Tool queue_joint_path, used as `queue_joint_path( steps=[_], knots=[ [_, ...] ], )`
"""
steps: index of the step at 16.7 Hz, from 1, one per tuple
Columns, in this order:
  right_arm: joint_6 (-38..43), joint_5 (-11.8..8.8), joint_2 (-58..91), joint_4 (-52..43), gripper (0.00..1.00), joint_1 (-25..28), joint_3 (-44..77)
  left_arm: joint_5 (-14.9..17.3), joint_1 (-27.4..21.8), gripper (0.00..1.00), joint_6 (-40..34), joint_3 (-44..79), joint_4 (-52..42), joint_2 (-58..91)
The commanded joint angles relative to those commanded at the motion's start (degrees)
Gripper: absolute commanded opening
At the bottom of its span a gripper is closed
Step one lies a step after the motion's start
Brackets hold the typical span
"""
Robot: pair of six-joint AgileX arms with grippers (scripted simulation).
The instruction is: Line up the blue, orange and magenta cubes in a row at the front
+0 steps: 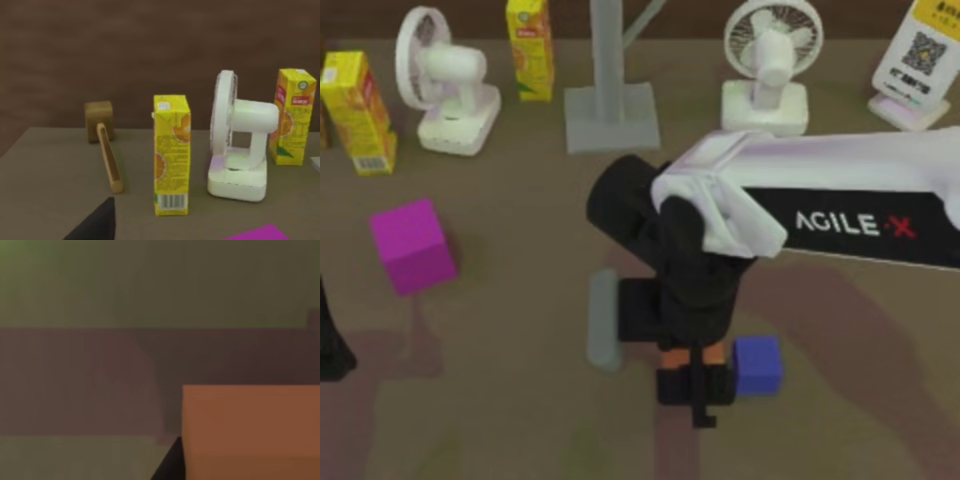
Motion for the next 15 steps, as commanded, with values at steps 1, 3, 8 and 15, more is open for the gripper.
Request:
queue_joint_path(
  steps=[1,3,8,15],
  knots=[
    [0.0,0.0,0.0,0.0,0.38,0.0,0.0,0.0,0.0,1.00,0.0,0.0,0.0,0.0],
    [0.0,0.0,0.0,0.0,0.53,0.0,0.0,0.0,0.0,1.00,0.0,0.0,0.0,0.0],
    [0.0,0.0,0.0,0.0,0.90,0.0,0.0,0.0,0.0,1.00,0.0,0.0,0.0,0.0],
    [0.0,0.0,0.0,0.0,1.00,0.0,0.0,0.0,0.0,1.00,0.0,0.0,0.0,0.0]
  ],
)
